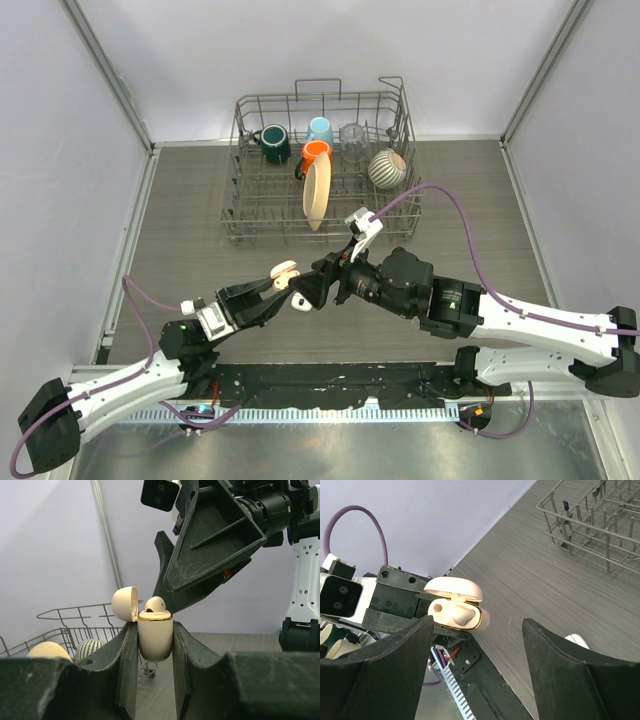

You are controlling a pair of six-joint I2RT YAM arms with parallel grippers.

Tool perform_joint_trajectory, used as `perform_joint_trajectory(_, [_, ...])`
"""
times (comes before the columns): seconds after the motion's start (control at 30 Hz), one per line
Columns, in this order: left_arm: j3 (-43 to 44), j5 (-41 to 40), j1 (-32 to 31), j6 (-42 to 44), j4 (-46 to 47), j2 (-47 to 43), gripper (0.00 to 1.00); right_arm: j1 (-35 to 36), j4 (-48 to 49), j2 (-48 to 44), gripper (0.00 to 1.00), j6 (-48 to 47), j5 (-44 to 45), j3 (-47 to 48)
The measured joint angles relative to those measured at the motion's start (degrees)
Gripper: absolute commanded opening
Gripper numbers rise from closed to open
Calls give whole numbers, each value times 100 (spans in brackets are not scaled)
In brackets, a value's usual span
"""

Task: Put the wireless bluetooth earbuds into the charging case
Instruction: Place the earbud in the charging case.

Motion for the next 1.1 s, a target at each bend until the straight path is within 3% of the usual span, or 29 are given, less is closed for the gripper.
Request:
perform_joint_trajectory(0.27, [0, 61, 0, 0, 2, 7, 0, -140, 24, 28, 83, 343, -177, 0])
perform_joint_trajectory(0.53, [0, 92, 0, -4, 4, 4, 0, -588, 407, 262, 82, 955, -1010, -90])
perform_joint_trajectory(0.83, [0, 85, 0, -4, 9, -15, 0, -728, 916, 490, 77, 1510, -2098, -308])
perform_joint_trajectory(0.97, [0, 85, 0, -2, 17, -33, 0, -728, 1058, 516, 67, 1668, -2378, -422])
perform_joint_trajectory(1.1, [0, 85, 0, -2, 50, -39, 0, -750, 1180, 525, 68, 1731, -2505, -437])
